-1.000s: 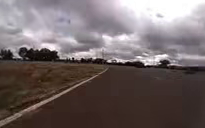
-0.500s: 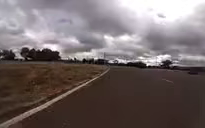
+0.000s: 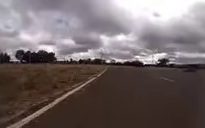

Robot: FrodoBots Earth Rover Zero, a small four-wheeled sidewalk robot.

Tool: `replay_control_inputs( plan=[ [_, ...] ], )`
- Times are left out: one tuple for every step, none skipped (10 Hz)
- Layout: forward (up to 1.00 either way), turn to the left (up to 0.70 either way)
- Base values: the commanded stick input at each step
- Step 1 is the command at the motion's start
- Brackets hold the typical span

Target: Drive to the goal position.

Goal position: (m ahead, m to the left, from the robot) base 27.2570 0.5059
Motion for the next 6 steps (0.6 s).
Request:
replay_control_inputs(
  plan=[
    [0.85, -0.3],
    [0.85, -0.3],
    [0.85, -0.3],
    [0.85, -0.3],
    [0.85, -0.06],
    [0.85, -0.2]
  ],
)
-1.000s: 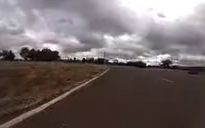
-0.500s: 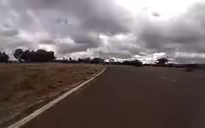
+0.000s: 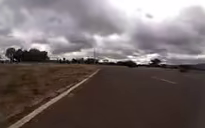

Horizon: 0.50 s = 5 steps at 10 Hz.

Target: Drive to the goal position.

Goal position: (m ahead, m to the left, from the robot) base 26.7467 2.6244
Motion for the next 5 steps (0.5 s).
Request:
replay_control_inputs(
  plan=[
    [0.85, -0.26],
    [0.85, -0.12],
    [0.85, 0.02],
    [0.85, 0.04],
    [0.85, 0.04]
  ],
)
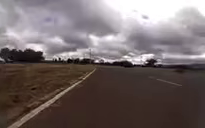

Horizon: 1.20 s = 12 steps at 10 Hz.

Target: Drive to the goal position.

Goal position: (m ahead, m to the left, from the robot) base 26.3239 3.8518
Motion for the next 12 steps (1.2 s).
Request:
replay_control_inputs(
  plan=[
    [0.85, 0.04],
    [0.85, 0.04],
    [0.85, 0.04],
    [0.85, 0.04],
    [0.85, 0.04],
    [0.85, 0.04],
    [0.85, 0.04],
    [0.85, 0.04],
    [0.85, 0.04],
    [0.85, 0.04],
    [0.85, 0.04],
    [0.85, 0.04]
  ],
)
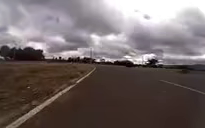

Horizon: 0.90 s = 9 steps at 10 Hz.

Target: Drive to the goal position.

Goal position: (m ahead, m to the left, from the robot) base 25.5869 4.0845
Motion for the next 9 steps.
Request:
replay_control_inputs(
  plan=[
    [0.85, 0.04],
    [0.85, 0.04],
    [0.85, 0.04],
    [0.85, 0.04],
    [0.85, 0.04],
    [0.85, 0.04],
    [0.85, 0.04],
    [0.85, 0.04],
    [0.85, 0.04]
  ],
)
